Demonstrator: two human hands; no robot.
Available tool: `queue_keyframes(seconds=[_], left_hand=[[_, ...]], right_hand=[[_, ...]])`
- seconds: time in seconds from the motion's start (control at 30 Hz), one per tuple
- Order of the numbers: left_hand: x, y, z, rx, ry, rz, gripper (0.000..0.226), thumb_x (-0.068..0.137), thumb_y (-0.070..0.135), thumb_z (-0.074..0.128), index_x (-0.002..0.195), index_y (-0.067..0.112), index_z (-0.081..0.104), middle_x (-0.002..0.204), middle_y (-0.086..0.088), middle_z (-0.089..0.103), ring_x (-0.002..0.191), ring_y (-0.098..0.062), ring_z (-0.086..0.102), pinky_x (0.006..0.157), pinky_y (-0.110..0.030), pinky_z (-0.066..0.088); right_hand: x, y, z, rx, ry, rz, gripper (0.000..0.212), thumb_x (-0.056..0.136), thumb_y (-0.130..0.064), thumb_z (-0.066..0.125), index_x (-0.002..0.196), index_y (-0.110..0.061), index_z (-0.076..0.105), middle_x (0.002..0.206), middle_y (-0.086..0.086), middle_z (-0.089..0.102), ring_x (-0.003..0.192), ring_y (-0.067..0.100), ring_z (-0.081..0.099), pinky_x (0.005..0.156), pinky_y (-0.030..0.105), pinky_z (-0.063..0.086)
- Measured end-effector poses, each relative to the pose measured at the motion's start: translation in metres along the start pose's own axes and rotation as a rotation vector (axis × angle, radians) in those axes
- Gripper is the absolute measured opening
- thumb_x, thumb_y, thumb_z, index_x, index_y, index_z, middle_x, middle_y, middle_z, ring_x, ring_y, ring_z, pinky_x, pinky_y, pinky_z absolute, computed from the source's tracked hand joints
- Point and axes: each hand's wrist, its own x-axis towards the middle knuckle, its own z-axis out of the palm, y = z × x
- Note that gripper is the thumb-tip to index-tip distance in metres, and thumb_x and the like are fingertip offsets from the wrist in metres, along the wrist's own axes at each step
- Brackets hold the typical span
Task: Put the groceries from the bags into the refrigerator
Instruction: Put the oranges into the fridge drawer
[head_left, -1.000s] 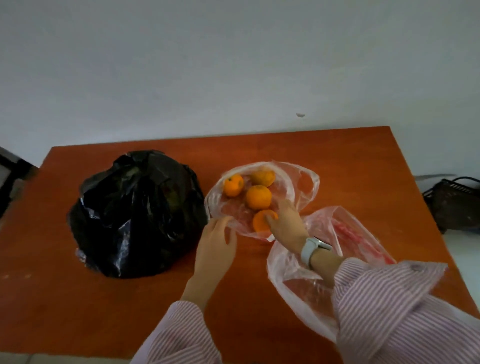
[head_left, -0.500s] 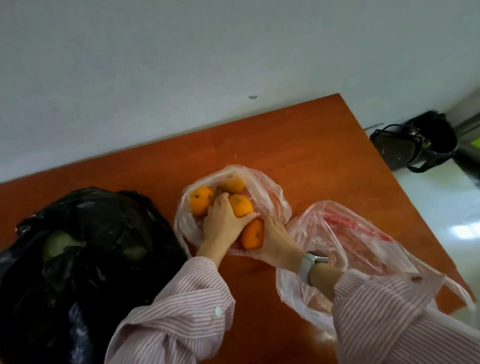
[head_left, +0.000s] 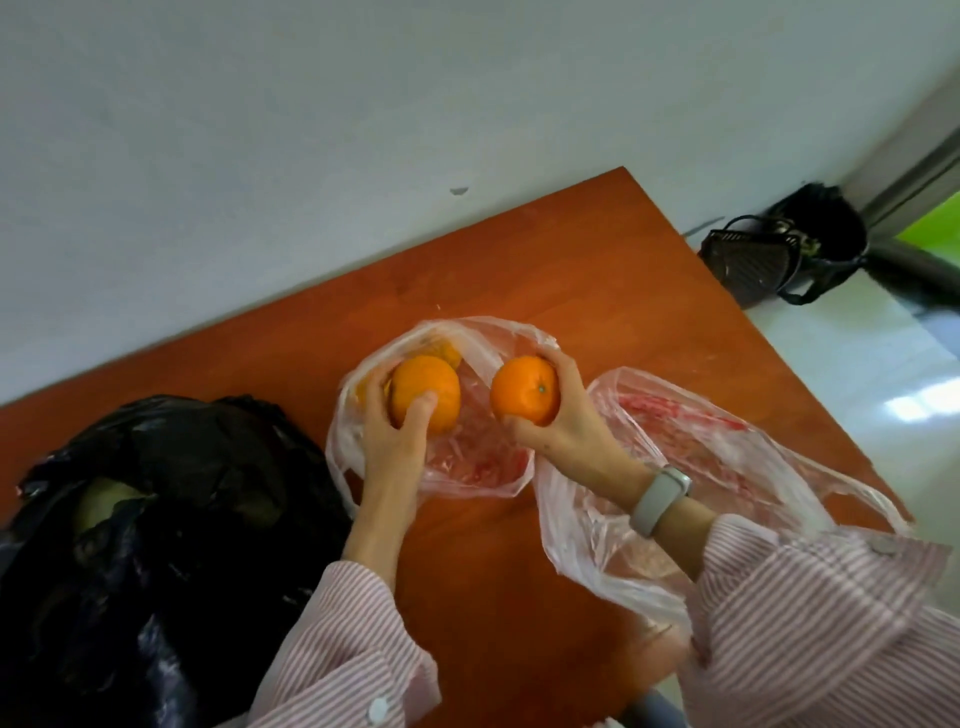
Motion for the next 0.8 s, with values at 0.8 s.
queue_keyframes(seconds=[0.8], left_hand=[[-0.542,-0.063,0.377,0.655,-1.532,0.709,0.075,0.069,0.027,0.080,0.131,0.024,0.037,0.120,0.006,0.041,0.104,-0.010,0.045,0.084,-0.022,0.040]], right_hand=[[-0.662,0.203,-0.256,-0.050,1.231,0.470,0.066,0.078,-0.025,0.071,0.133,-0.021,0.035,0.117,-0.004,0.035,0.103,0.011,0.040,0.072,0.005,0.031]])
